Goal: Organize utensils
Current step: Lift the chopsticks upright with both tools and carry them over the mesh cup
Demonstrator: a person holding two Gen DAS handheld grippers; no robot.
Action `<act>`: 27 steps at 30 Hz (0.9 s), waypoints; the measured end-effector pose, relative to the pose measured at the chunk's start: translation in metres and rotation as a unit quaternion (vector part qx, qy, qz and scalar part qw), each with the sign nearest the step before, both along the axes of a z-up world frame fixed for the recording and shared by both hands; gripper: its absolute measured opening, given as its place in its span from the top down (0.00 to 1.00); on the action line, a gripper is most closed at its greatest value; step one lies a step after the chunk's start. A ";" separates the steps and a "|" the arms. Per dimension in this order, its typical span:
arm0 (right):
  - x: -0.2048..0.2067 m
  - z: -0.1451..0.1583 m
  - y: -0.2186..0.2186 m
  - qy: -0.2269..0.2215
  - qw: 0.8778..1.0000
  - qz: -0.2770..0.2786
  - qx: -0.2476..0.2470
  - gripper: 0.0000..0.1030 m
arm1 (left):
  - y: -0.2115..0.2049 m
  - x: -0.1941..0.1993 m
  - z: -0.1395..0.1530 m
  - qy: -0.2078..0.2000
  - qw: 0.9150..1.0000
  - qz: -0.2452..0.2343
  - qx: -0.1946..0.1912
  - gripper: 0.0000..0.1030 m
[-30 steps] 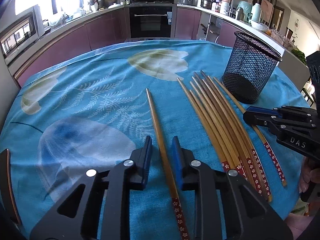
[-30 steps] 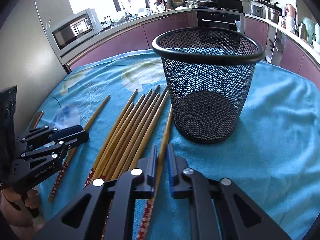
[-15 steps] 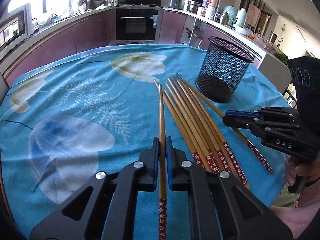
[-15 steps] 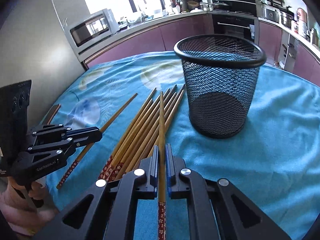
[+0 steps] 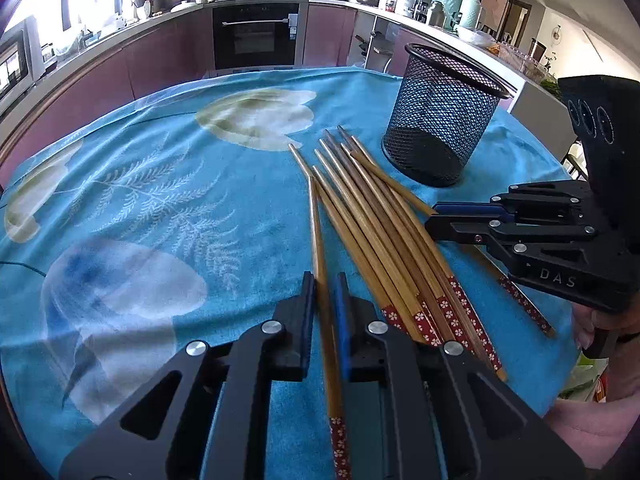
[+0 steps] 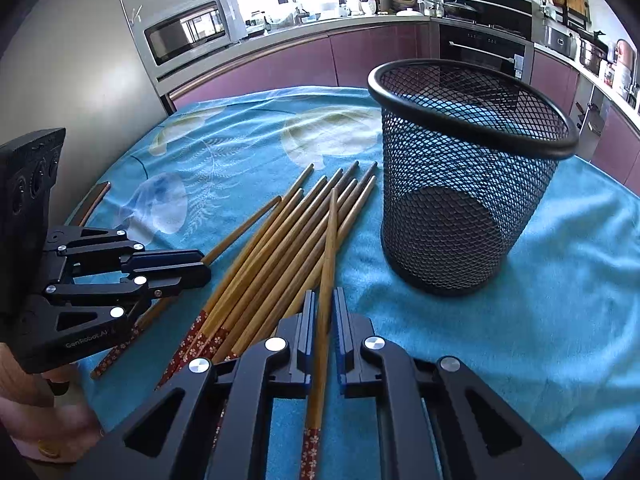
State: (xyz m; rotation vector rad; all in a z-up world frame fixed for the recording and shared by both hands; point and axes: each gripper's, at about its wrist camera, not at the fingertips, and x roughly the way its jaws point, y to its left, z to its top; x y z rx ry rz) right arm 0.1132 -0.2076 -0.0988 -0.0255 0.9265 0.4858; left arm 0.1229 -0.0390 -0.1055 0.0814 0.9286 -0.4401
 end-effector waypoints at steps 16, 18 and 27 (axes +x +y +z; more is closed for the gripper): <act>-0.028 0.076 -0.034 -0.109 0.992 -0.005 0.067 0.94 | 0.007 -0.019 0.083 -0.072 0.995 -0.017 -0.067 0.93; -0.029 0.086 -0.042 -0.119 0.989 -0.009 0.083 0.94 | 0.008 -0.021 0.098 -0.082 0.993 -0.020 -0.081 0.93; -0.024 0.128 -0.064 -0.171 0.978 -0.010 0.117 0.94 | 0.011 -0.033 0.159 -0.142 0.982 -0.025 -0.125 0.93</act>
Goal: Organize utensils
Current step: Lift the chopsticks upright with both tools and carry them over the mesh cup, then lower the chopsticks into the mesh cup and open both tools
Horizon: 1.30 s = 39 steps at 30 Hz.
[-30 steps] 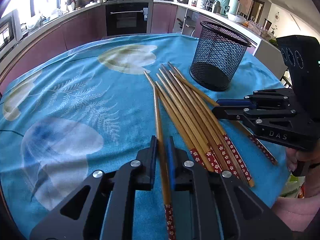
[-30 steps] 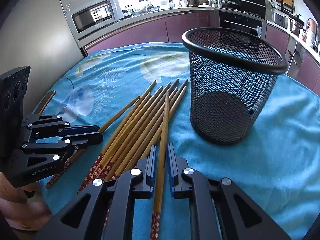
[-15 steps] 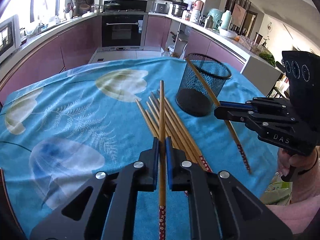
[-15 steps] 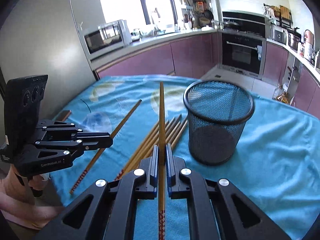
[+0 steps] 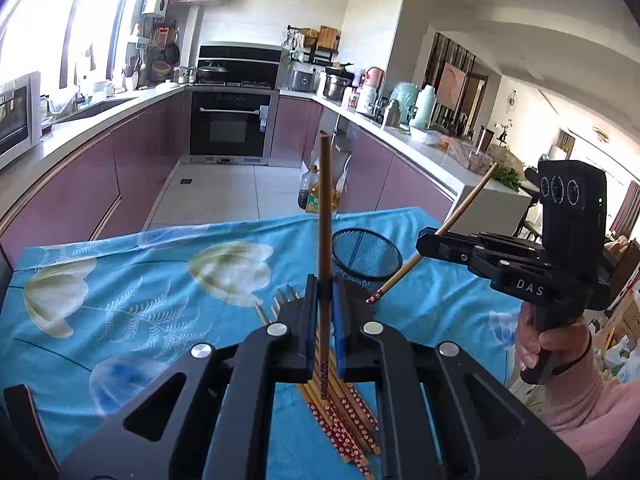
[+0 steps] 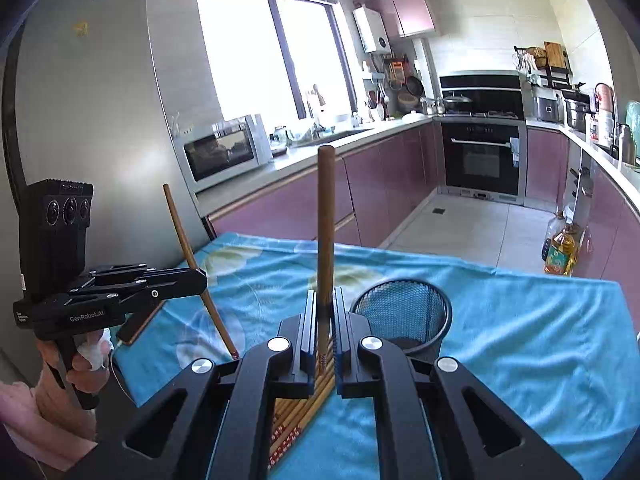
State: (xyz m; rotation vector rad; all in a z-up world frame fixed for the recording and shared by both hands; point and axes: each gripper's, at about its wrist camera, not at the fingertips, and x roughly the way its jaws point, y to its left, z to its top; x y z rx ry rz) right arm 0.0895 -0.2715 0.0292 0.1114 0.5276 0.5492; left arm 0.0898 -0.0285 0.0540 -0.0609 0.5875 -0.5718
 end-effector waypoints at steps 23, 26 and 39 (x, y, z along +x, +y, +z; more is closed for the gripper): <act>0.055 0.033 -0.026 -0.037 0.998 -0.041 -0.012 0.94 | -0.076 0.064 0.070 -0.042 0.998 -0.014 -0.040 0.93; 0.061 0.011 -0.021 -0.003 0.999 -0.034 -0.020 0.94 | -0.088 0.077 0.047 -0.018 0.999 -0.022 -0.018 0.93; 0.095 -0.028 -0.017 0.091 0.995 -0.035 -0.037 0.93 | -0.111 0.110 -0.024 0.038 0.998 -0.031 0.028 0.92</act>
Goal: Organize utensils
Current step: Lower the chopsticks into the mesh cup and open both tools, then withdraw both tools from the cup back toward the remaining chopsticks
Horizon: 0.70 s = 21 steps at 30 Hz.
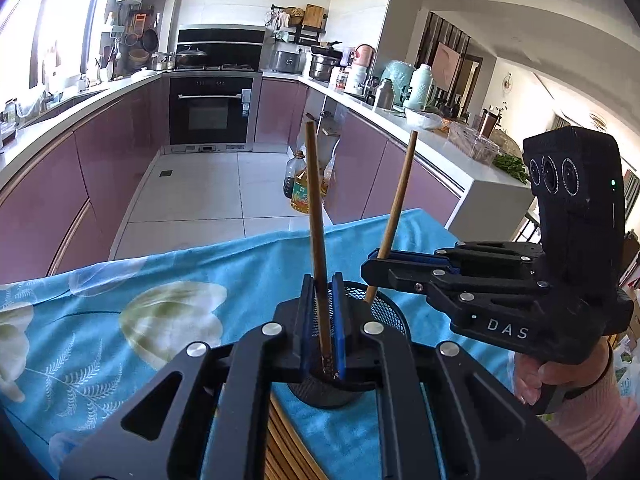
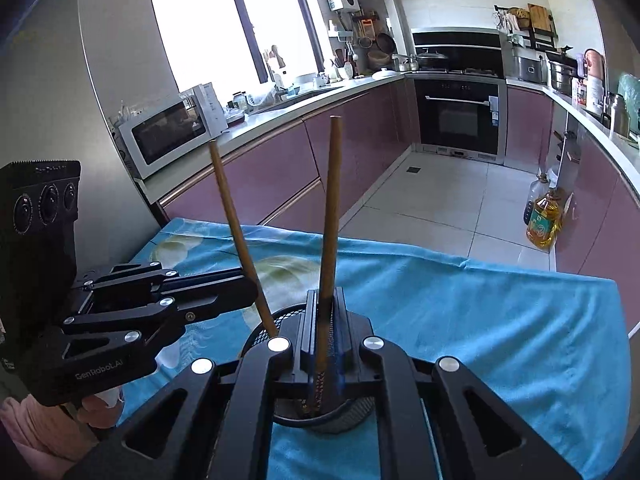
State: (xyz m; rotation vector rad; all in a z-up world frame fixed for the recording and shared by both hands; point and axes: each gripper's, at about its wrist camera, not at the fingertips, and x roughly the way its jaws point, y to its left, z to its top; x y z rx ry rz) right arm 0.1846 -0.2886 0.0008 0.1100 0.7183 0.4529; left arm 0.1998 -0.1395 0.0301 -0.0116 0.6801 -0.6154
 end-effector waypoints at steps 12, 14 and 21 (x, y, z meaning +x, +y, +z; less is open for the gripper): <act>-0.002 0.003 -0.014 -0.026 0.998 -0.049 0.011 0.64 | 0.026 -0.010 -0.008 -0.031 0.998 0.052 -0.009 0.63; -0.013 0.008 -0.016 -0.045 0.997 -0.060 0.006 0.62 | 0.039 -0.019 -0.008 -0.040 0.997 0.065 -0.011 0.60; -0.075 0.011 -0.008 -0.075 0.997 -0.008 0.026 0.60 | 0.076 -0.051 -0.033 -0.038 0.995 0.089 0.036 0.54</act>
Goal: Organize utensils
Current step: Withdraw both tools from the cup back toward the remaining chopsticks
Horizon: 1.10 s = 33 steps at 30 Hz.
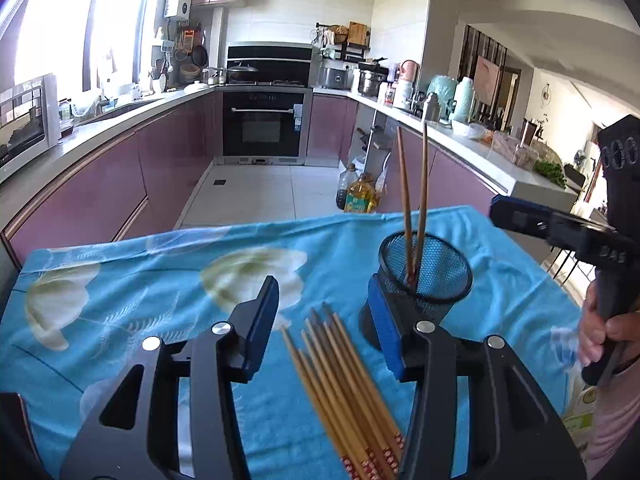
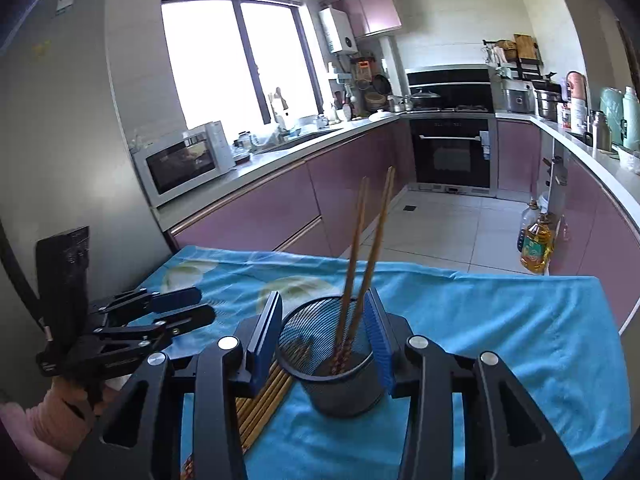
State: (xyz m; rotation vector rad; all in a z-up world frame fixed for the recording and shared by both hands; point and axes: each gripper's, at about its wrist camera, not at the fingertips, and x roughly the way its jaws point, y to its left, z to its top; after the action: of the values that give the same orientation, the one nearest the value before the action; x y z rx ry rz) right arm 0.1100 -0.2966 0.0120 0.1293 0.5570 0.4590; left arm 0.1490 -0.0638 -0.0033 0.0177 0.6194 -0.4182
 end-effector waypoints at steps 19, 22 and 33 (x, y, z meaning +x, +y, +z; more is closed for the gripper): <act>-0.020 -0.105 0.079 0.152 0.986 0.059 -0.036 0.60 | -0.001 -0.057 -0.100 0.091 0.992 -0.040 0.081 0.49; -0.021 -0.105 0.078 0.153 0.986 0.056 -0.039 0.60 | -0.001 -0.056 -0.100 0.095 0.991 -0.042 0.078 0.50; -0.019 -0.114 0.089 0.155 0.984 0.045 -0.069 0.62 | 0.014 -0.045 -0.103 0.125 0.991 -0.033 0.040 0.57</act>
State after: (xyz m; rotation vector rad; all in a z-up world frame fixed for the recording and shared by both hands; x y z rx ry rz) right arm 0.0909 -0.2079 -0.1018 0.0426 0.9010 0.4899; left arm 0.1041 -0.0502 -0.1061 0.0620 0.8848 -0.4631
